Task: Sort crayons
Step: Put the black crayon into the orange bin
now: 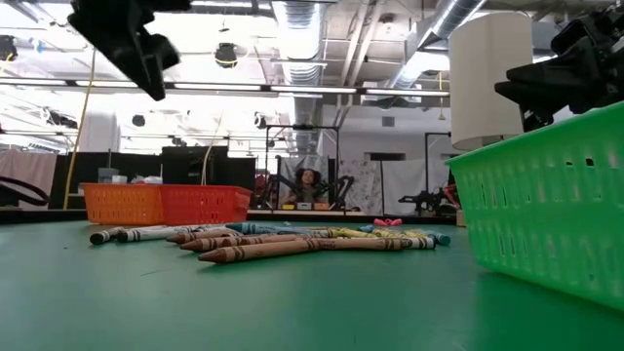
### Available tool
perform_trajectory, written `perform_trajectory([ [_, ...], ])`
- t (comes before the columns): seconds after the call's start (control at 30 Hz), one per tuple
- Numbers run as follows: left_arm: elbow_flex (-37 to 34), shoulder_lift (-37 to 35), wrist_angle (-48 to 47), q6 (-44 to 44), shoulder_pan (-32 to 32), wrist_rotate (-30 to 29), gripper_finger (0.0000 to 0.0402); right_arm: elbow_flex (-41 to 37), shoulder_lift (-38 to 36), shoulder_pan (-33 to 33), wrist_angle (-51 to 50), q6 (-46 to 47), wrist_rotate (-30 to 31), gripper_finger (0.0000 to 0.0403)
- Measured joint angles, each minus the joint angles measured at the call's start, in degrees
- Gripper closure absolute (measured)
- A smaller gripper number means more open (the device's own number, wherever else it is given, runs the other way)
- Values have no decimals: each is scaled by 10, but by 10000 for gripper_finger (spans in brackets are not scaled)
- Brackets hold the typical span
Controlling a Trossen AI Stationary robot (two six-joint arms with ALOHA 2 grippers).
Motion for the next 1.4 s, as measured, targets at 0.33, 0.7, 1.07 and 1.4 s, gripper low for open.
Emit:
perform_trajectory([
  [0.33,39,170,-44,-251,-27,-84,252,0,0,-1,3,0,0,280],
  [0.7,39,228,-46,-577,-1,18,252,0,0,-1,4,0,0,280],
  [1.07,34,223,-51,-858,-23,0,253,0,0,-1,3,0,0,280],
  [1.4,18,227,-43,-957,-26,-8,253,0,0,0,1,0,-2,280],
])
